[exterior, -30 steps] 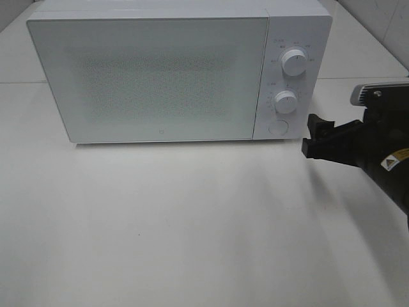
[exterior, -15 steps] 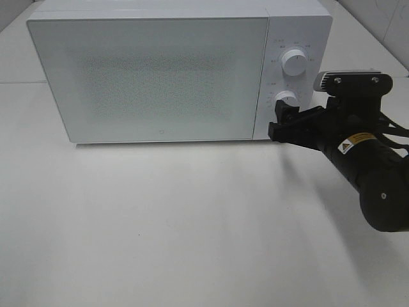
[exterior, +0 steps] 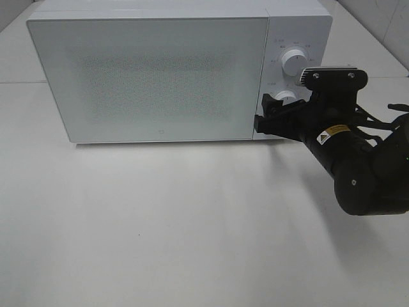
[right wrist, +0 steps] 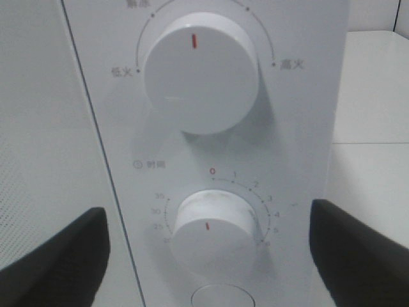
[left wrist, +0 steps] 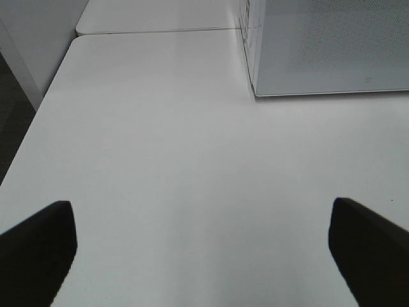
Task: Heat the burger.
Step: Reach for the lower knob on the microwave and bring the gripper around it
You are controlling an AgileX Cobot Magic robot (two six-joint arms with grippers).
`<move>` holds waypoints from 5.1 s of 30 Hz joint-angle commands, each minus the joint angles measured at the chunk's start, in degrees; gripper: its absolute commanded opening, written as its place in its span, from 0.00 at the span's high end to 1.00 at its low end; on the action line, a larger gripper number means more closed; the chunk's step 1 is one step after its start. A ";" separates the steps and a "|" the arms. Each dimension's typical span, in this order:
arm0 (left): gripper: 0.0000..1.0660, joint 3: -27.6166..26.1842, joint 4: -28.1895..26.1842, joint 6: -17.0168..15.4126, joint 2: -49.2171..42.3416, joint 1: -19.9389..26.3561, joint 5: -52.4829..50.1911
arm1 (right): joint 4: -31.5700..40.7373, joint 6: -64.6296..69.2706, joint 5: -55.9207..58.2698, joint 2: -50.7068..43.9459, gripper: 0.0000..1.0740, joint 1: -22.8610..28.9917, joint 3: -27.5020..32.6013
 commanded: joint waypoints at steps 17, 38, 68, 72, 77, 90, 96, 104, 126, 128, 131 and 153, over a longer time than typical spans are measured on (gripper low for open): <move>0.02 0.17 -0.23 -0.40 -0.92 0.23 -0.74 | -1.55 0.46 -10.03 4.07 0.29 0.17 -2.52; 0.02 0.17 -0.23 -0.40 -0.92 0.23 -0.74 | -0.46 -0.80 -10.20 4.24 0.29 0.00 -4.70; 0.02 0.17 -0.23 -0.40 -0.92 0.23 -0.74 | -0.34 2.01 -10.20 4.07 0.80 0.00 -4.70; 0.02 0.17 -0.23 -0.40 -0.92 0.23 -0.74 | -0.34 6.65 -10.20 4.07 0.79 0.00 -4.70; 0.02 0.17 -0.23 -0.40 -0.92 0.23 -0.74 | -0.52 25.32 -10.20 4.07 0.78 0.00 -4.70; 0.02 0.17 -0.23 -0.40 -0.92 0.23 -0.74 | -1.78 79.41 -9.91 4.07 0.76 0.00 -4.70; 0.02 0.17 -0.23 -0.40 -0.92 0.23 -0.74 | -2.06 91.56 -9.91 4.07 0.74 0.00 -4.70; 0.02 0.17 -0.23 -0.40 -0.92 0.23 -0.74 | -3.32 96.20 -9.97 4.07 0.73 0.00 -4.70; 0.02 0.17 -0.23 -0.40 -0.92 0.23 -0.74 | -3.38 109.95 -9.74 4.07 0.71 0.00 -4.70; 0.02 0.17 -0.23 -0.40 -0.92 0.23 -0.74 | -3.27 109.95 -9.74 4.07 0.71 0.00 -4.70; 0.02 0.17 -0.23 -0.40 -0.92 0.23 -0.74 | -3.21 109.95 -9.68 4.07 0.71 0.00 -4.70; 0.02 0.17 -0.23 -0.40 -0.92 0.23 -0.74 | -3.32 111.27 -9.74 4.07 0.47 0.00 -4.47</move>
